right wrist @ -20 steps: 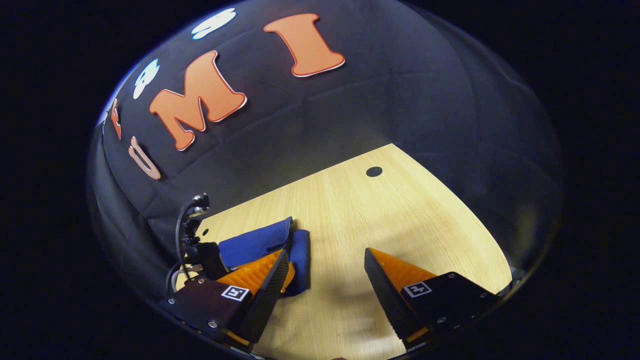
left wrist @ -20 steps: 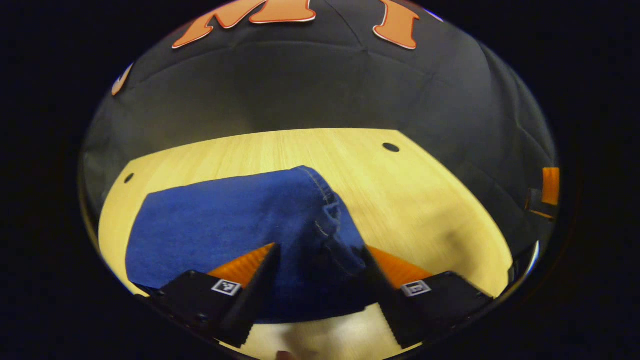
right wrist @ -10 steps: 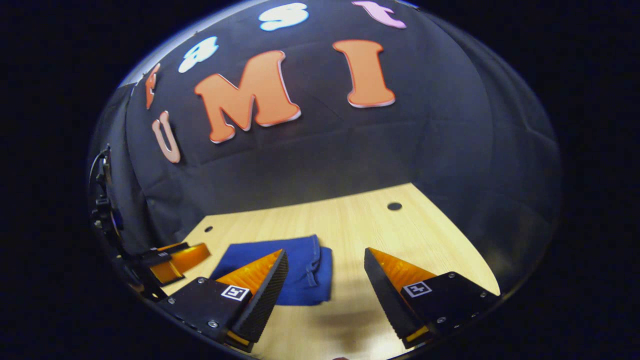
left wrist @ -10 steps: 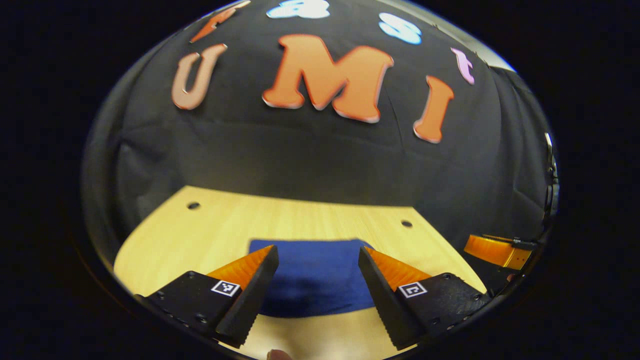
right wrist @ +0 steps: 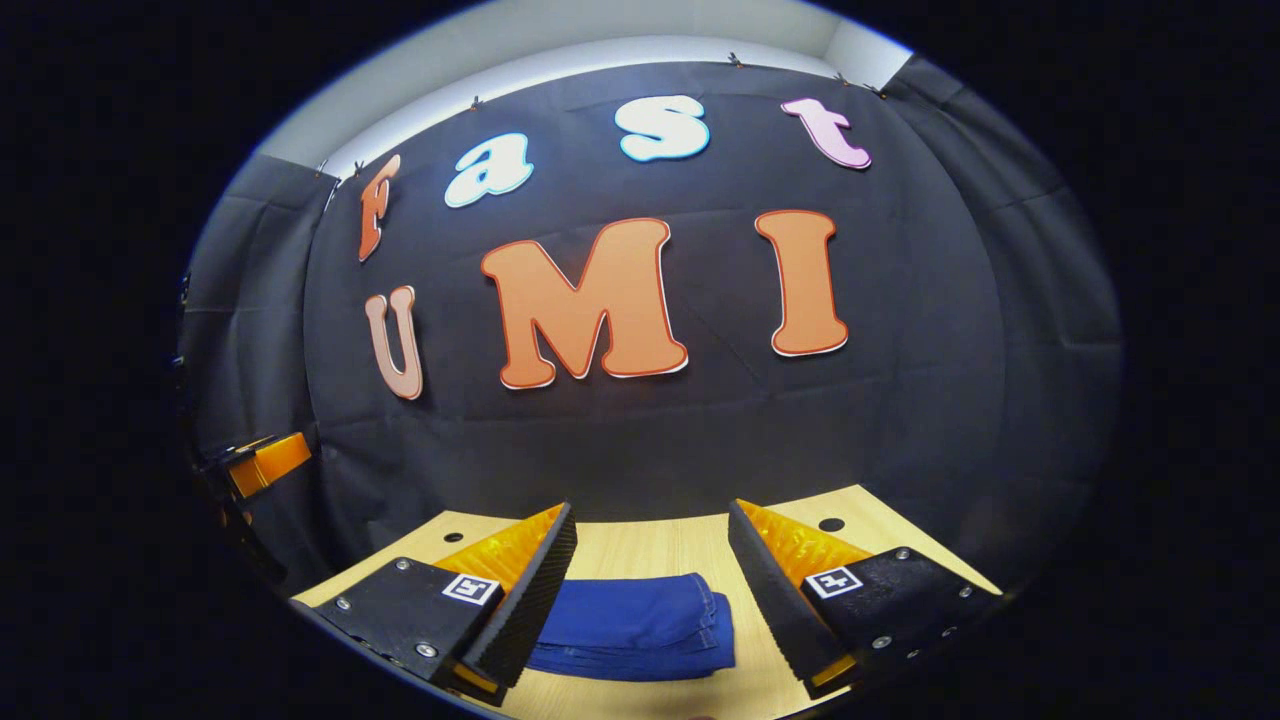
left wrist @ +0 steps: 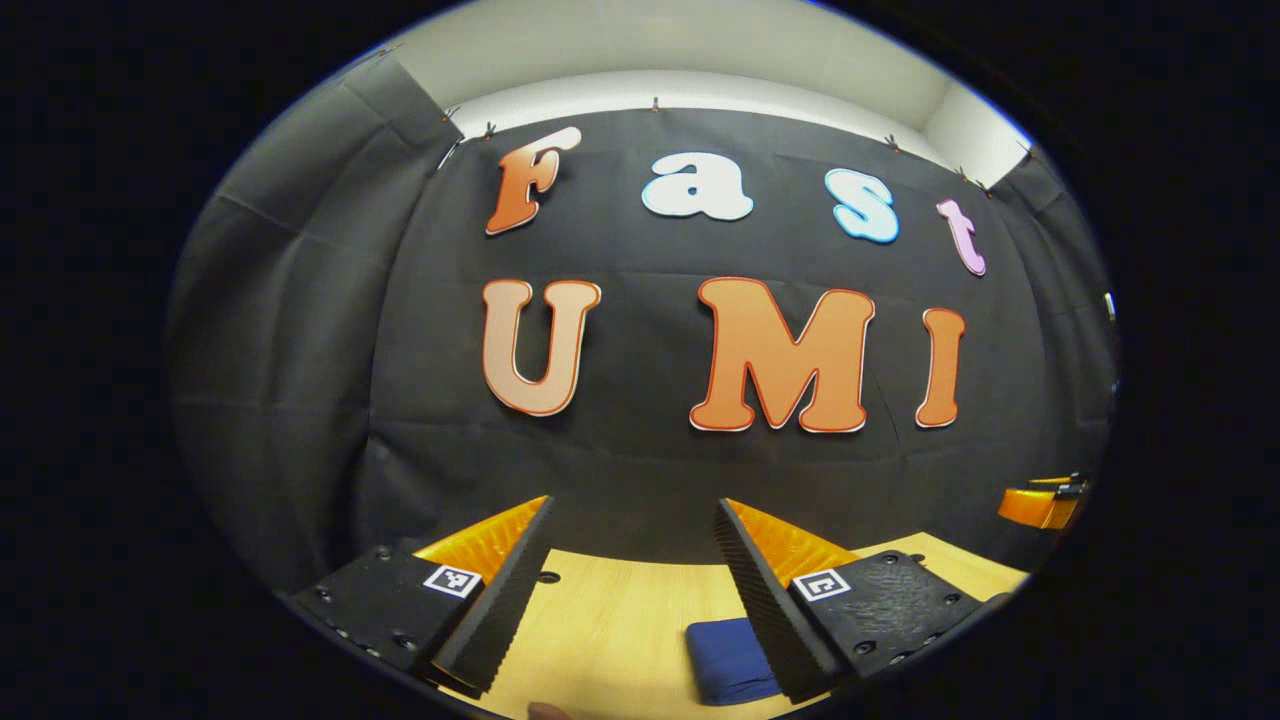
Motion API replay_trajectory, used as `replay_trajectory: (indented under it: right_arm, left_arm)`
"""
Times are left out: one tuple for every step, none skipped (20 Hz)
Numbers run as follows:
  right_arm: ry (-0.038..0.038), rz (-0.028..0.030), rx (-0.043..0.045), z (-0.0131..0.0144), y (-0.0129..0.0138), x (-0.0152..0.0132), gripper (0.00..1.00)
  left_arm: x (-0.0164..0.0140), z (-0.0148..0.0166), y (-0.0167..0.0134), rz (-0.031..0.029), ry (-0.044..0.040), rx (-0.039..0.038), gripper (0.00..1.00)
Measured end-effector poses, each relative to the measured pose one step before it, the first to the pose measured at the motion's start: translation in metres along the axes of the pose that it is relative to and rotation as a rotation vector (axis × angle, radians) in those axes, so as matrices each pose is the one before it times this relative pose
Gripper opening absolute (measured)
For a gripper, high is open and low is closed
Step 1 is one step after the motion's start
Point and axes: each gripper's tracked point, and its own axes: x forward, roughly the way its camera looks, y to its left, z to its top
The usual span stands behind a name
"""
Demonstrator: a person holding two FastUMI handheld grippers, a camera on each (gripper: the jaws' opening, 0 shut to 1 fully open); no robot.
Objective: Grasp the waist and the cuffs of the jeans and fold them to make the two legs overlap; first hold the waist and fold one-third of the jeans toward the cuffs, then hold the cuffs and fold the remaining one-third in the same direction to finish folding.
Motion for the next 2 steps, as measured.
replay_trajectory:
  right_arm:
    - [-0.00585, -0.00663, 0.00337, 0.00034, 0.00273, 0.00012, 0.96]
    - [-0.00745, -0.00373, 0.00013, 0.00152, 0.00215, -0.00052, 1.0]
  left_arm:
    - [-0.00292, 0.00172, 0.00375, -0.00652, 0.00255, -0.01746, 0.97]
    - [0.00252, -0.0007, 0.00155, -0.00121, 0.00431, -0.03263, 0.97]
